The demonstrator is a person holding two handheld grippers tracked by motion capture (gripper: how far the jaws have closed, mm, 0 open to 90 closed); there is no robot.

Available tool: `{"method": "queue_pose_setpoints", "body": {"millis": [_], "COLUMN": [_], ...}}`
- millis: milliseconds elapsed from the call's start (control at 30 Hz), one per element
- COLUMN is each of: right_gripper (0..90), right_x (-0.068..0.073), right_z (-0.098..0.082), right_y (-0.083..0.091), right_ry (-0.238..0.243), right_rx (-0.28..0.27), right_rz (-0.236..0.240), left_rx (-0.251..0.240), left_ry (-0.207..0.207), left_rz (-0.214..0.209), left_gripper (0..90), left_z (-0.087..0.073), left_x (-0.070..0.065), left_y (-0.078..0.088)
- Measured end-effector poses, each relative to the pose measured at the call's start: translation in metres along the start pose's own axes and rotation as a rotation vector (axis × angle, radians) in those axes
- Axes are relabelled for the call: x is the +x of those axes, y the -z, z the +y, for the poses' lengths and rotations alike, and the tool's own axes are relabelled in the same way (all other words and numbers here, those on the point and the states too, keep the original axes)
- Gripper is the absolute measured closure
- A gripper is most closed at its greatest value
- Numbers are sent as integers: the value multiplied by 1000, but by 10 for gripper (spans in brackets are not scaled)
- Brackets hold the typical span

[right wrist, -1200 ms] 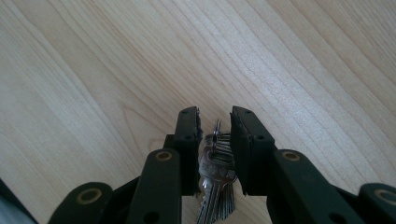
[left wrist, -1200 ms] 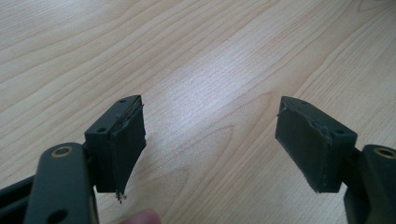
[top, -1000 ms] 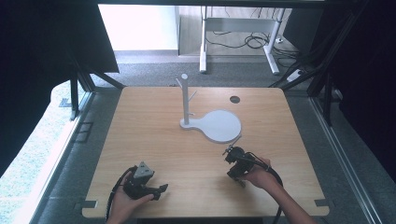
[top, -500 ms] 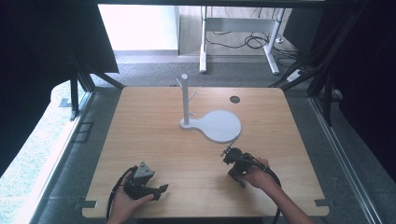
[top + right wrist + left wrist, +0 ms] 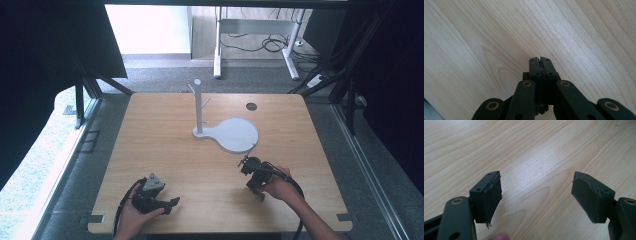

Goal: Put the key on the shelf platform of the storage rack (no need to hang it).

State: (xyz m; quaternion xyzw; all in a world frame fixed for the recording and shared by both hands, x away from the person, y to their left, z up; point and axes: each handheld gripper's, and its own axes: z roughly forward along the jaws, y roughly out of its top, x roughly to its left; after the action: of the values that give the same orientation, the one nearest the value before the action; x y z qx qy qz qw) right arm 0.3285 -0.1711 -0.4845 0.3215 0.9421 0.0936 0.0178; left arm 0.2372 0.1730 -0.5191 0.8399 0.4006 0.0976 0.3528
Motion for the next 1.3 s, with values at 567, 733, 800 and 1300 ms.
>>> {"method": "queue_pose_setpoints", "body": {"millis": [567,733,800,1300], "right_gripper": [900,900,900,900], "right_x": [-13,-15,-17,-30], "right_z": [-7,-6,-5,-1], "right_y": [49,55,57,68], "right_ry": [-39,-44,-45,-59], "right_rx": [-112,-116,-119,-141], "right_rz": [23,13,11,10], "left_rx": [0,-2,0,2], "left_ry": [1,4,4,3], "left_rz": [0,2,3,2], "left_gripper": [245,245,245,245], "left_z": [0,0,0,0], "left_x": [0,1,1,0], "left_y": [1,0,0,0]}}
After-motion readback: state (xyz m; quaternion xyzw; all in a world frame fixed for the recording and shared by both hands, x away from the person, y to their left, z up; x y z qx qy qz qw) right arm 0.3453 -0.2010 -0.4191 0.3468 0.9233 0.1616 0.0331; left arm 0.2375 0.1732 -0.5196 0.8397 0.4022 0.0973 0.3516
